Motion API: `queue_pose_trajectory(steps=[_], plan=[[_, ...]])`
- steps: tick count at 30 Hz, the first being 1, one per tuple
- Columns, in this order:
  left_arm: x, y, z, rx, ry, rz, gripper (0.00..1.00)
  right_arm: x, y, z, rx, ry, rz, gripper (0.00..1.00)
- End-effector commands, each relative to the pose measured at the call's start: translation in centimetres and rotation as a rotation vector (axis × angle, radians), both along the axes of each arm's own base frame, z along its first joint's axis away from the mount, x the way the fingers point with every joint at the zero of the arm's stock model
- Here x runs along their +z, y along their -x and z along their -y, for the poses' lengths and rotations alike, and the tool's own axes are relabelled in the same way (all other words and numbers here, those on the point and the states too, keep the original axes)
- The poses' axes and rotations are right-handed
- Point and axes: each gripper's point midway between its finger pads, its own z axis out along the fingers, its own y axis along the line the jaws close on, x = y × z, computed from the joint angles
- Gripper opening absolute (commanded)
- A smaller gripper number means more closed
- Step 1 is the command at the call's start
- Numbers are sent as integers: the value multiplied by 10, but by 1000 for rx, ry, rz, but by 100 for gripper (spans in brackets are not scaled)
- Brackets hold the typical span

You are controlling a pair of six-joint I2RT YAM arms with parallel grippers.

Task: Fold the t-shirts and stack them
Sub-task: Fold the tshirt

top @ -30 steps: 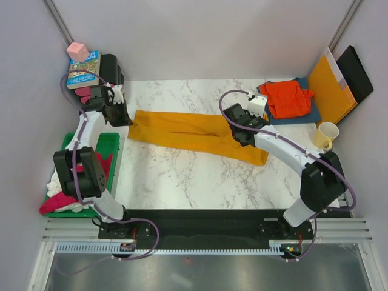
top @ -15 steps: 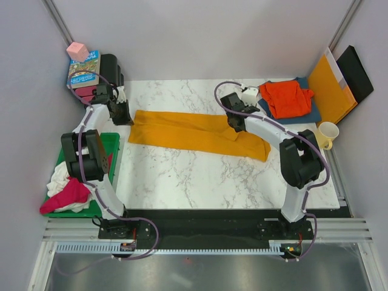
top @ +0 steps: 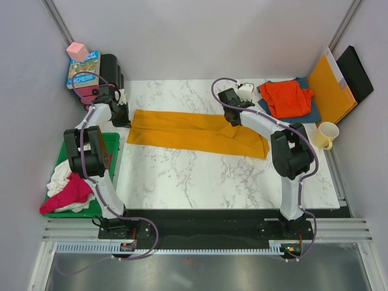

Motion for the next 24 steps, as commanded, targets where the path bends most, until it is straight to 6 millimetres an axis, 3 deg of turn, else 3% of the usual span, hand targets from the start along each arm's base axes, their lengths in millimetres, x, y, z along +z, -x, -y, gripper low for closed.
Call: queue_pose_trajectory(steps=[1,11,18,24], plan=[[2,-15,-11,-8,-65,21,2,6,-17,0,-4,-11,32,0],[-9,-23,-18,8,-82,-9,2,-12,-30,4,4,20,-8,0],[-7,-31,-21,9,-104,-1,2,-7,-45,5,13,28,1,0],[-17,-24,-24,17,-112,-32,2,-16,-47,14,-5,28,-16,0]])
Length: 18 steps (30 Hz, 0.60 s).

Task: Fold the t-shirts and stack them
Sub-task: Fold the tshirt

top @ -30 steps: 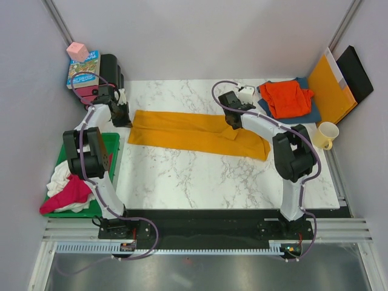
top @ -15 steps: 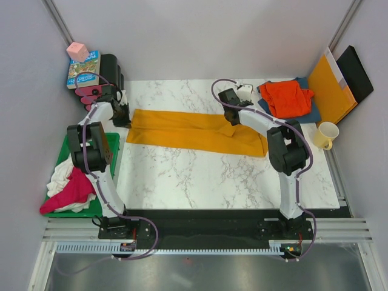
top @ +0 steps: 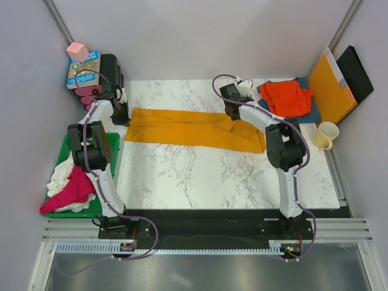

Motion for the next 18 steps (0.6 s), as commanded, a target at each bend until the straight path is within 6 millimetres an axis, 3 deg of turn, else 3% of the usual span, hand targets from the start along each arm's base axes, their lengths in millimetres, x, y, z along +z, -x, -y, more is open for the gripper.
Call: queue_pose_trajectory(steps=[1,7,10,11,12,13,15,16,18], plan=[[-4,-3,-9,-11,-47,-6,2,0,-10,9,-18,2,9,0],[-9,-1,-10,-11,-53,-17,2,-4,-18,10,-12,9,1,0],[-4,-3,-8,-20,-47,-4,4,7,-23,6,-6,-14,30,0],[5,-6,-7,-22,-45,21,10,10,-23,3,2,-33,41,3],[12,-8,-6,-19,-38,42,23,16,-25,-1,15,-56,59,11],[19,-9,-5,-18,-33,66,34,34,-29,-5,26,-87,109,26],[45,-15,-2,-19,-25,148,60,49,-29,-13,39,-101,140,36],[53,-16,-1,-15,-23,172,66,62,-29,-15,47,-107,161,46],[72,-19,0,-11,-18,221,74,75,-27,-22,64,-107,179,52]])
